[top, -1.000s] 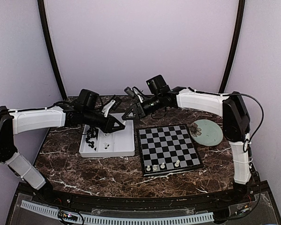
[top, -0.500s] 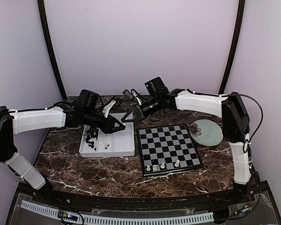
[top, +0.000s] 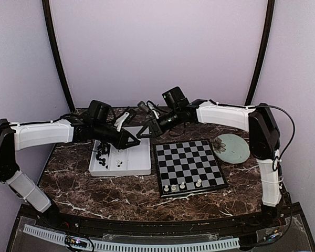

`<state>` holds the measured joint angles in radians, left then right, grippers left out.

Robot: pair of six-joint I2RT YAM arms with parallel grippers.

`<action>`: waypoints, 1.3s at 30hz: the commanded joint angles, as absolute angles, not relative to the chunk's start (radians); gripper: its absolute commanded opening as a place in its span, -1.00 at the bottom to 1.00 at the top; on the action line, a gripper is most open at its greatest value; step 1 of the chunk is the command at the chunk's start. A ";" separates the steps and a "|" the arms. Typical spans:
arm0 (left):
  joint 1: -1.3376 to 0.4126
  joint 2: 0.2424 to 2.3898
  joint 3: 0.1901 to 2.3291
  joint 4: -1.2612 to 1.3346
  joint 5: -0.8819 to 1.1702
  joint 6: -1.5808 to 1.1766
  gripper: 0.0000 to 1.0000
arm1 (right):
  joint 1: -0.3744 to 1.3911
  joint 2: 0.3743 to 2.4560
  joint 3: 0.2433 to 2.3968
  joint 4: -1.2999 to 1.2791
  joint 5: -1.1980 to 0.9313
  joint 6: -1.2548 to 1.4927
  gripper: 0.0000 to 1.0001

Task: Set up the chess pieces on the board
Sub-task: Pick up the bishop from the chess pile.

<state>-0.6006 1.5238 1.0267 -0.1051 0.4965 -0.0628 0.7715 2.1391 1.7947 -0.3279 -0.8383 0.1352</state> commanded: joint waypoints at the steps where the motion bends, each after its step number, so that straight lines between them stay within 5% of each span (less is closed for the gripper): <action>1: -0.604 1.511 1.013 -0.098 0.496 -0.049 -0.98 | 0.781 2.091 1.808 -0.325 -0.836 0.128 -0.47; 12: -0.607 1.519 1.017 -0.107 0.500 -0.045 -0.98 | 0.777 2.071 1.807 -0.330 -0.828 0.133 -0.42; 23: -0.609 1.526 1.018 -0.109 0.499 -0.042 -0.98 | 0.778 2.075 1.799 -0.322 -0.841 0.135 -0.82; 32: -0.609 1.538 1.018 -0.117 0.494 -0.038 -0.98 | 0.763 2.010 1.853 -0.443 -0.675 -0.040 -0.91; 39: -0.608 1.553 1.017 -0.135 0.457 -0.031 -0.98 | 0.704 1.816 1.669 -0.496 -0.543 -0.203 -0.92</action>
